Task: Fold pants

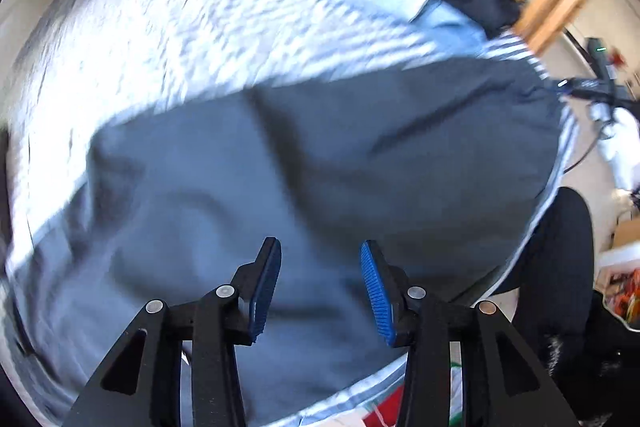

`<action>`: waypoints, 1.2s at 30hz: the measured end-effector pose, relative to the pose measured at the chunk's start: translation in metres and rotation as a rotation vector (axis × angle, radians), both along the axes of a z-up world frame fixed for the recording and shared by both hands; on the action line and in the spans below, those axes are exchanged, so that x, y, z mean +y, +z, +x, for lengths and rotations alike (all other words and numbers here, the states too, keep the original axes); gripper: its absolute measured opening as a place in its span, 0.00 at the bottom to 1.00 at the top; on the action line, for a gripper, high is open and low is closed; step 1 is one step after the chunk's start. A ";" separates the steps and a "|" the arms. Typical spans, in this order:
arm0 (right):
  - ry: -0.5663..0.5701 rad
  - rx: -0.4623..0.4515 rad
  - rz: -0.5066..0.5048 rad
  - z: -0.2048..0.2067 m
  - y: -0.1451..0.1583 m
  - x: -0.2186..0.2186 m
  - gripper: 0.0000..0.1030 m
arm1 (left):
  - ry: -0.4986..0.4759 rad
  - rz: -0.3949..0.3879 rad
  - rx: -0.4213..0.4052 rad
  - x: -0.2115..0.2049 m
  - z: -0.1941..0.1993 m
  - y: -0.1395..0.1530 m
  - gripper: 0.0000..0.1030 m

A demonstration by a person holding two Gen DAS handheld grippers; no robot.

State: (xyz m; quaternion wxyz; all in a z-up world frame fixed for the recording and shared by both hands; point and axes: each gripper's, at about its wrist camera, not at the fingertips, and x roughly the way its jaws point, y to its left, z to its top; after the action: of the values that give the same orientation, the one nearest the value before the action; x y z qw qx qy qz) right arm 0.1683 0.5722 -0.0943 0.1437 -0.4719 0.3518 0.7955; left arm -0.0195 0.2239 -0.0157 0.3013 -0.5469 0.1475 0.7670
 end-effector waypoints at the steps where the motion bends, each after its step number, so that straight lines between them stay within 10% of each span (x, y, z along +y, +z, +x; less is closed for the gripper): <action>1: 0.008 0.004 -0.038 0.001 -0.008 0.000 0.40 | -0.027 0.000 0.024 0.013 -0.003 0.008 0.44; 8: 0.070 -0.011 0.002 -0.001 -0.009 -0.010 0.46 | -0.193 -0.010 0.085 0.109 -0.034 0.023 0.44; 12: 0.068 -0.025 -0.007 0.001 -0.010 -0.013 0.32 | -0.280 -0.009 0.101 0.166 -0.055 0.018 0.44; 19: 0.086 -0.026 -0.059 0.002 -0.020 -0.005 0.33 | -0.409 -0.095 0.102 0.238 -0.072 -0.034 0.42; 26: 0.129 -0.087 0.058 -0.011 -0.016 -0.023 0.33 | -0.482 -0.141 0.133 0.256 -0.060 -0.057 0.15; 36: 0.128 -0.101 0.100 -0.010 -0.018 -0.026 0.32 | -0.482 -0.110 0.210 0.260 -0.052 -0.050 0.14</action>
State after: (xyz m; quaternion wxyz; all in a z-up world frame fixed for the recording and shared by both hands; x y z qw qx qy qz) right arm 0.1582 0.5458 -0.1123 0.1333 -0.5252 0.2731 0.7948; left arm -0.0711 0.4841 -0.0654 0.4279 -0.4289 0.3454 0.7167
